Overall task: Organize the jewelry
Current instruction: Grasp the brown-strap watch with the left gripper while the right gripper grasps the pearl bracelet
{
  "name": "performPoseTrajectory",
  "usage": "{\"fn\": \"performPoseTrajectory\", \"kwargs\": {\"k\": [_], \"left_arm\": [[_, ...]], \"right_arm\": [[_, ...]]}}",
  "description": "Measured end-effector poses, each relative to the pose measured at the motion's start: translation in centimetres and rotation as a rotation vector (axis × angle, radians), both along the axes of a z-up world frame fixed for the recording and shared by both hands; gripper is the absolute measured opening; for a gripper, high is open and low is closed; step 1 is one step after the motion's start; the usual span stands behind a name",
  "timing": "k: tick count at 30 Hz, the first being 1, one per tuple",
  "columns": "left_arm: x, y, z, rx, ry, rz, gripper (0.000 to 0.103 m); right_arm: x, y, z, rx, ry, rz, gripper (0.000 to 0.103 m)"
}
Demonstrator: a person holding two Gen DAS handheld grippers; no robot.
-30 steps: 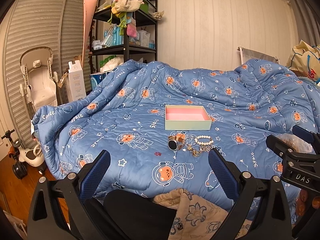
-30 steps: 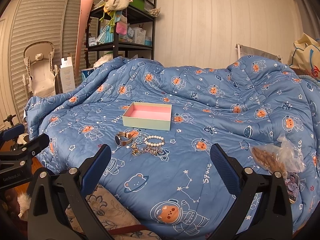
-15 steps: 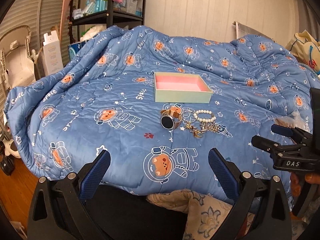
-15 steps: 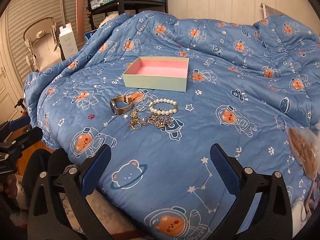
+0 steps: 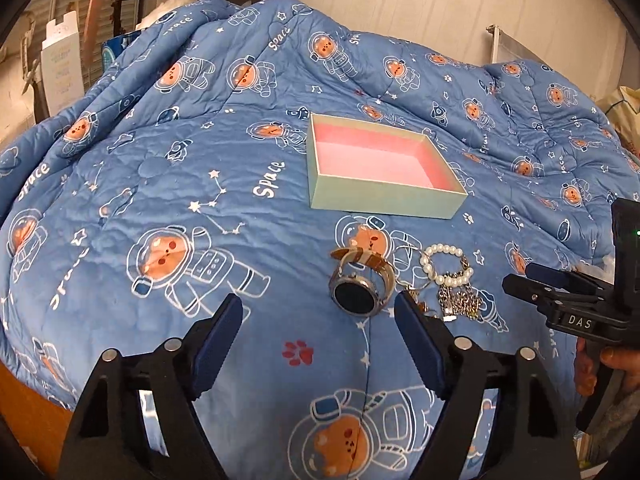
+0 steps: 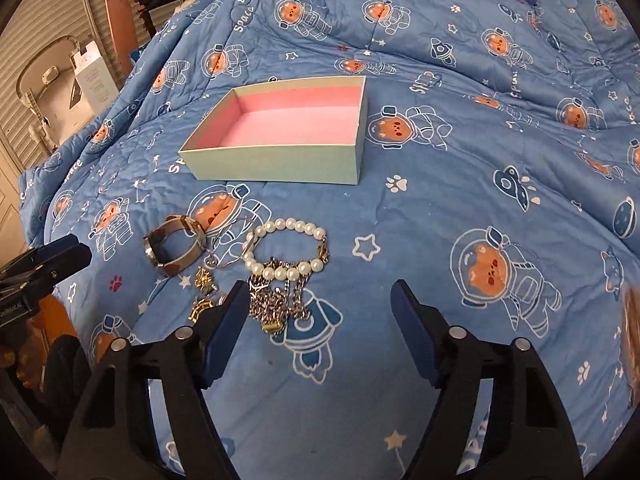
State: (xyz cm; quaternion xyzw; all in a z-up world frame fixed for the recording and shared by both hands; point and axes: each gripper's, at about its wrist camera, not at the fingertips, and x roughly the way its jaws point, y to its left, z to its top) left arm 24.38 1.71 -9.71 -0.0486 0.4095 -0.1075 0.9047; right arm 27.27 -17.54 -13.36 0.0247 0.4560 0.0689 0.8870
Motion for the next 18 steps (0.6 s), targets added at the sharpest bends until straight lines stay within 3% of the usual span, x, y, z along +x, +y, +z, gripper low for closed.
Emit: {"fn": "performPoseTrajectory", "kwargs": {"k": [3,10,12,18], "left_arm": [[2.6,-0.6,-0.2,0.016,0.02,-0.023,0.063],[6.9,-2.9,-2.0,0.026,0.126,-0.124,0.054],[7.5,-3.6,-2.5,0.058,0.15,-0.153,0.046],[8.3,-5.1,-3.6,0.092,0.192,-0.234,0.038]], "right_arm": [[2.0,0.5,-0.4,-0.002,0.019,0.013,0.061],[5.4,1.1,-2.0,0.022,0.102,0.016,0.048],[5.9,1.2,-2.6,0.037,0.126,0.014,0.045],[7.1,1.5,-3.7,0.043,0.165,0.006,0.04]]}}
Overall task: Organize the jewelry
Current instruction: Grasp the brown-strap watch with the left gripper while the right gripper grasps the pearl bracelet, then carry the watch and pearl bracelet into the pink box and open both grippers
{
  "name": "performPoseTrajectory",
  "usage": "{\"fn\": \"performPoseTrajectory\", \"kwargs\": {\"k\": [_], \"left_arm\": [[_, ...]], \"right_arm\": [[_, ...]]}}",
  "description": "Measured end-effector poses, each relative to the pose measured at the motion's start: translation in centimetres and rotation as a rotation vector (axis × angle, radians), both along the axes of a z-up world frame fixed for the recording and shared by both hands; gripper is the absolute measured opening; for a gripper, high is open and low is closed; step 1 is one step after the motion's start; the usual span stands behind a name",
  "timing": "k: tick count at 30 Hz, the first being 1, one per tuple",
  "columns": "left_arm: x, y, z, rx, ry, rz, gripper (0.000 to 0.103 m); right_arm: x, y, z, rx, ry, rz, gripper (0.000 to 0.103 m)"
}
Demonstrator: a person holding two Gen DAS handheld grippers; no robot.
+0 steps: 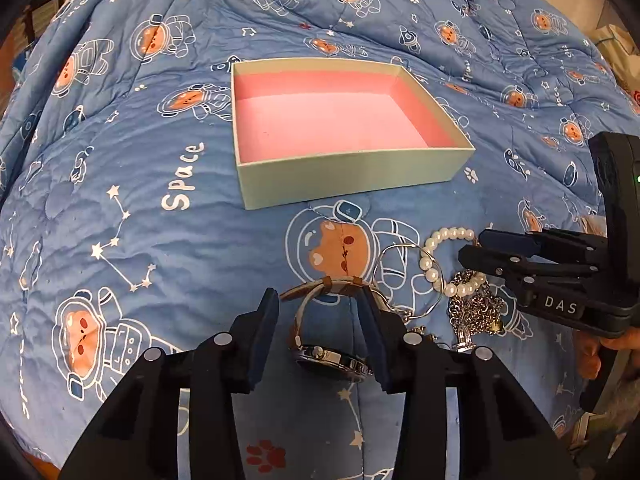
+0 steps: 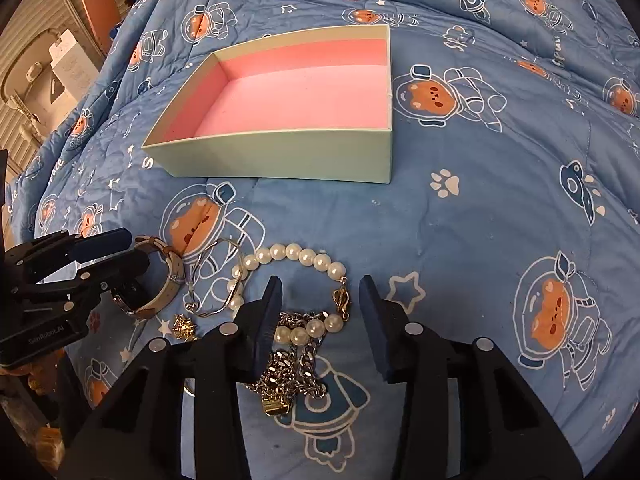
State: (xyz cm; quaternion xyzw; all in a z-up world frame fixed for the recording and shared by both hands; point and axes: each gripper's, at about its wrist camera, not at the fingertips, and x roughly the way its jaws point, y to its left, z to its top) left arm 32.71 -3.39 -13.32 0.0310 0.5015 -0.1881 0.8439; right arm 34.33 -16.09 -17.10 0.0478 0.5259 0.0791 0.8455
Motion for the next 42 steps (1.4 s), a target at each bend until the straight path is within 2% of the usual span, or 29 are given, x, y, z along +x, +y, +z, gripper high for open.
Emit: {"fn": "performPoseTrajectory", "kwargs": {"k": [3,5,13,16,18,19,29,42], "left_arm": [[0.4,-0.3,-0.6,0.029,0.015,-0.008,0.038],[0.5,-0.3,-0.9,0.036,0.024,-0.009,0.038],[0.2,0.1,-1.5,0.016,0.034,0.004,0.037],[-0.1,0.0,-1.5,0.015,0.022,-0.008,0.03],[-0.2,-0.1,-1.5,0.017,0.011,-0.003,0.019],[-0.1,-0.1,-1.4,0.009,0.008,0.004,0.019],[-0.8,0.8,-0.2,-0.063,-0.038,0.051,0.009],[-2.7,1.2,2.2,-0.121,-0.113,0.062,0.009]], "right_arm": [[0.5,0.0,-0.3,0.0,0.013,-0.009,0.032],[0.8,-0.1,-0.4,0.008,0.016,-0.013,0.031],[1.1,0.2,-0.9,-0.012,0.013,0.002,0.02],[0.9,0.3,-0.9,-0.021,0.001,0.009,0.016],[0.7,0.2,-0.9,-0.018,-0.008,0.012,0.014],[0.6,0.1,-0.8,-0.018,-0.013,0.015,0.01],[-0.6,0.8,0.8,0.032,-0.101,0.062,0.01],[-3.1,3.2,5.1,0.048,-0.244,0.178,0.01]]}}
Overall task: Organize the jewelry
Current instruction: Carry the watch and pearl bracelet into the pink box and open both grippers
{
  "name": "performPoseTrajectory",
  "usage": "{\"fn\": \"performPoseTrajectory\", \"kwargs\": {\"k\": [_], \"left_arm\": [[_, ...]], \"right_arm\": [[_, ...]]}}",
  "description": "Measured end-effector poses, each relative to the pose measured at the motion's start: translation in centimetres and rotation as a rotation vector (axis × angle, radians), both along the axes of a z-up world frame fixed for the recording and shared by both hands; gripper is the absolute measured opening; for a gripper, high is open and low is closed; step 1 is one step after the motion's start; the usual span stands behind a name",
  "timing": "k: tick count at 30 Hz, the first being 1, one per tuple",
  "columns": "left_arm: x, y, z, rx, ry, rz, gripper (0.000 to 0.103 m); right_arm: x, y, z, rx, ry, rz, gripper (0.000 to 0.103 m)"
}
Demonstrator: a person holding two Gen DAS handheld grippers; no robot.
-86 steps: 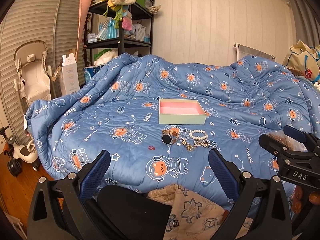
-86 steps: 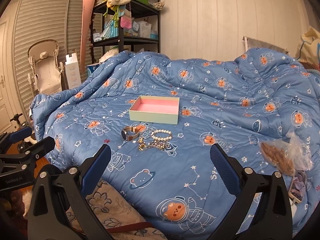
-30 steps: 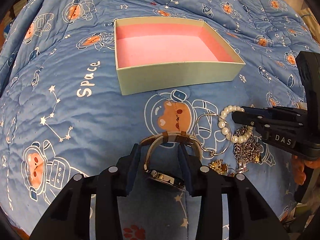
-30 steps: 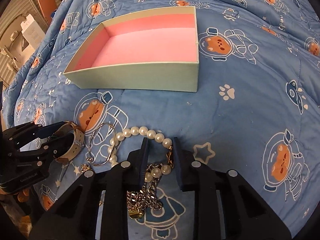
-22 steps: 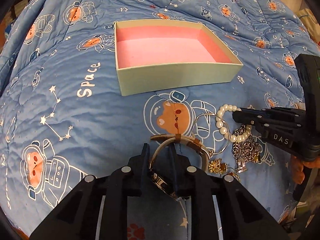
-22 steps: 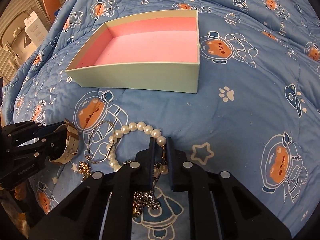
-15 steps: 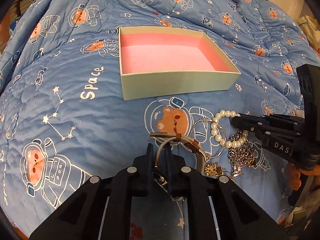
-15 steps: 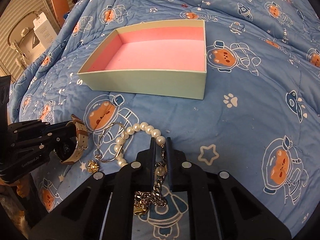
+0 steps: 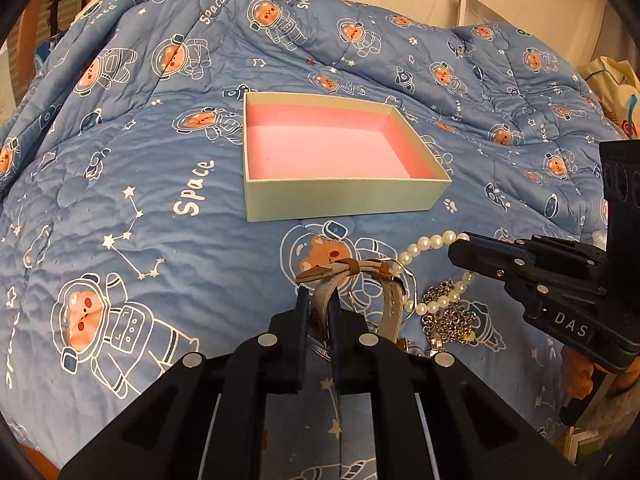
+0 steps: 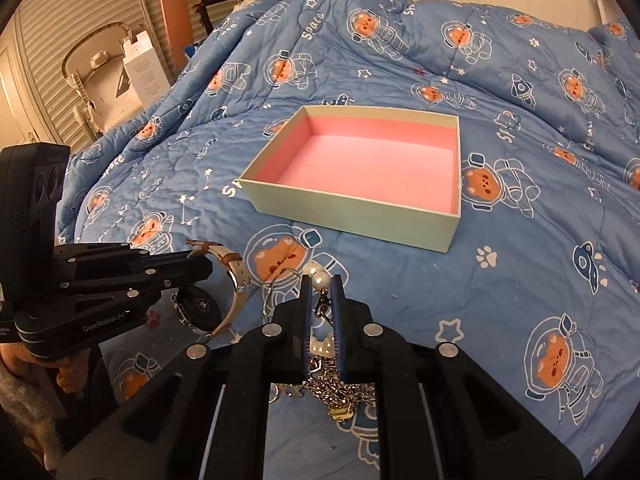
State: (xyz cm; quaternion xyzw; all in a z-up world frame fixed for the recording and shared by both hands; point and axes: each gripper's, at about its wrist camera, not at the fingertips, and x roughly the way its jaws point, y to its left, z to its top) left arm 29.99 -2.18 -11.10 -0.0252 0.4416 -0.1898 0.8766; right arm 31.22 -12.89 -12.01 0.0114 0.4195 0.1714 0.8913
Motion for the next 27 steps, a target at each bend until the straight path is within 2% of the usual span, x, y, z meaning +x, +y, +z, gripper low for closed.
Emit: {"fn": "performPoseTrajectory", "kwargs": {"k": [8,17,23,27], "left_arm": [[0.5,-0.5,2.7,-0.012,-0.061,-0.02,0.009],[3.8,-1.5,5.0,0.012,-0.115,-0.03,0.009],[7.2,-1.7,5.5,0.014,-0.105,-0.023,0.009],[9.6,-2.5,4.8,0.034,-0.069,-0.037,0.009]], "right_arm": [[-0.2,0.3,3.7,0.003,-0.088,0.051,0.01],[3.3,-0.5,6.9,-0.013,-0.169,0.021,0.01],[7.8,-1.6,6.3,-0.01,-0.147,-0.023,0.01],[10.8,-1.9,4.6,0.015,-0.088,-0.031,0.01]]}}
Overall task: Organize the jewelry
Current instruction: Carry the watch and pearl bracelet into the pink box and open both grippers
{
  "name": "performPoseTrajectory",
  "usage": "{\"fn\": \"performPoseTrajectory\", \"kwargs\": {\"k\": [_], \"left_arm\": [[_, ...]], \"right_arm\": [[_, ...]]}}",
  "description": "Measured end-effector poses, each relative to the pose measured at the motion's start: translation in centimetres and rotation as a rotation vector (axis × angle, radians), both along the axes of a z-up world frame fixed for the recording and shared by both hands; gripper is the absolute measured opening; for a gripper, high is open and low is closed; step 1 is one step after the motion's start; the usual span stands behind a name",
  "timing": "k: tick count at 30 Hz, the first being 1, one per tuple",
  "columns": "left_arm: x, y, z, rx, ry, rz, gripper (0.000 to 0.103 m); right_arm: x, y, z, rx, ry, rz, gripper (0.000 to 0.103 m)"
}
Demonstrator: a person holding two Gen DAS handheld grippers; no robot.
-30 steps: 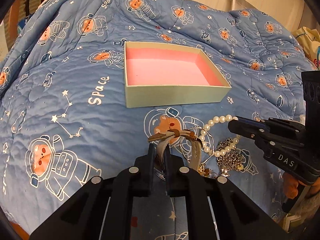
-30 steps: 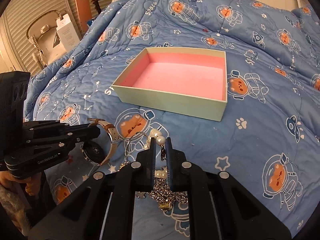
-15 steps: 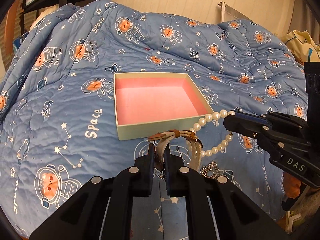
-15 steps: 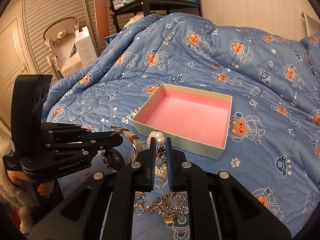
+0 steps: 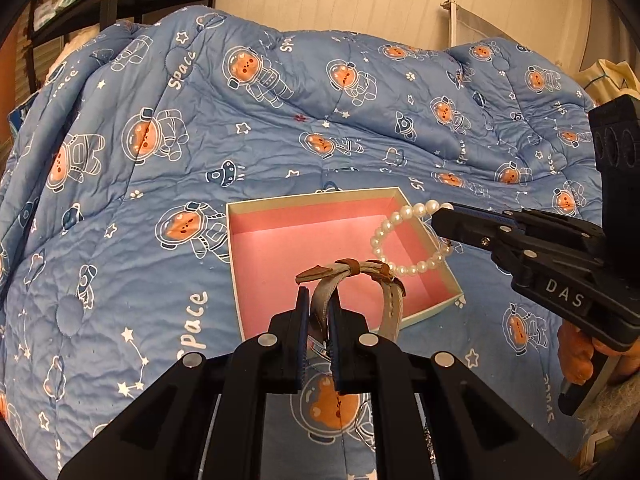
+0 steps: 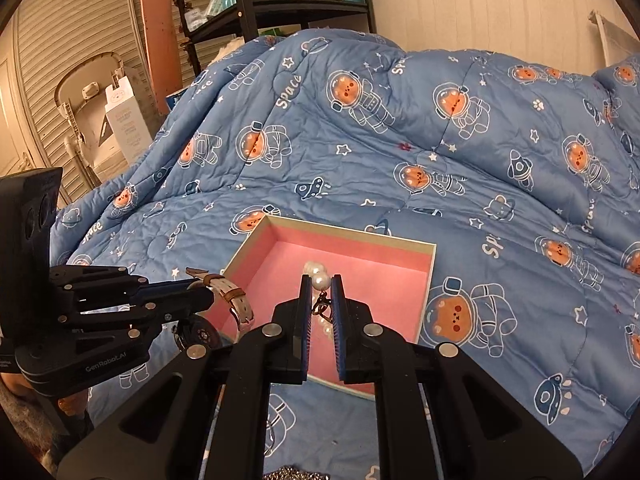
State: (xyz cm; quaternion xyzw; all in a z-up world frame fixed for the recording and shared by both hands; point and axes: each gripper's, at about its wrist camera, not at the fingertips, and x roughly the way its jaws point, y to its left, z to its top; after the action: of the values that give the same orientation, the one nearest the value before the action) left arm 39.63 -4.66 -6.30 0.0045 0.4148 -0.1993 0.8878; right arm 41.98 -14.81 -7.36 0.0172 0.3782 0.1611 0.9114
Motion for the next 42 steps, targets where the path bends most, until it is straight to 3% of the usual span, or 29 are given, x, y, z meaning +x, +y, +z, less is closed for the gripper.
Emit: {"fn": "performPoseTrajectory", "kwargs": {"k": [12,22,26,29,31,33,34,37,40,42], "left_arm": [[6.3,-3.1,-4.2,0.098,0.173,-0.058,0.009],[8.2,-4.2,-5.9,0.153,0.229,-0.055,0.009],[8.5,-4.5,-6.3,0.195,0.225,-0.058,0.009],[8.5,-4.6,-6.2,0.18,0.222,-0.058,0.009],[8.4,-4.6,-6.1,0.185,0.211,-0.059,0.014],[8.3,-4.5,-5.7,0.182,0.187,-0.05,0.04],[8.2,-4.4,-5.4,0.184,0.167,-0.039,0.045],[8.2,-3.8,-4.7,0.19,0.126,-0.024,0.052],[8.1,-3.1,-3.6,0.155,0.104,-0.008,0.058],[7.9,-2.4,-2.6,0.124,0.08,0.01,0.068]], "right_arm": [[6.8,-1.5,-5.1,0.106,0.21,-0.044,0.01],[9.4,-0.1,-7.1,-0.122,0.204,-0.019,0.01],[10.0,0.3,-8.0,-0.178,0.21,-0.01,0.01],[10.3,0.4,-8.5,-0.197,0.215,-0.002,0.01],[10.4,0.4,-8.7,-0.21,0.213,-0.002,0.01],[10.3,0.4,-8.6,-0.214,0.207,0.006,0.018],[10.2,0.4,-8.5,-0.214,0.2,0.004,0.027],[10.0,0.0,-7.9,-0.192,0.173,-0.011,0.045],[9.9,-0.2,-7.1,-0.167,0.157,-0.021,0.047],[9.5,-0.3,-6.2,-0.164,0.129,-0.03,0.049]]}}
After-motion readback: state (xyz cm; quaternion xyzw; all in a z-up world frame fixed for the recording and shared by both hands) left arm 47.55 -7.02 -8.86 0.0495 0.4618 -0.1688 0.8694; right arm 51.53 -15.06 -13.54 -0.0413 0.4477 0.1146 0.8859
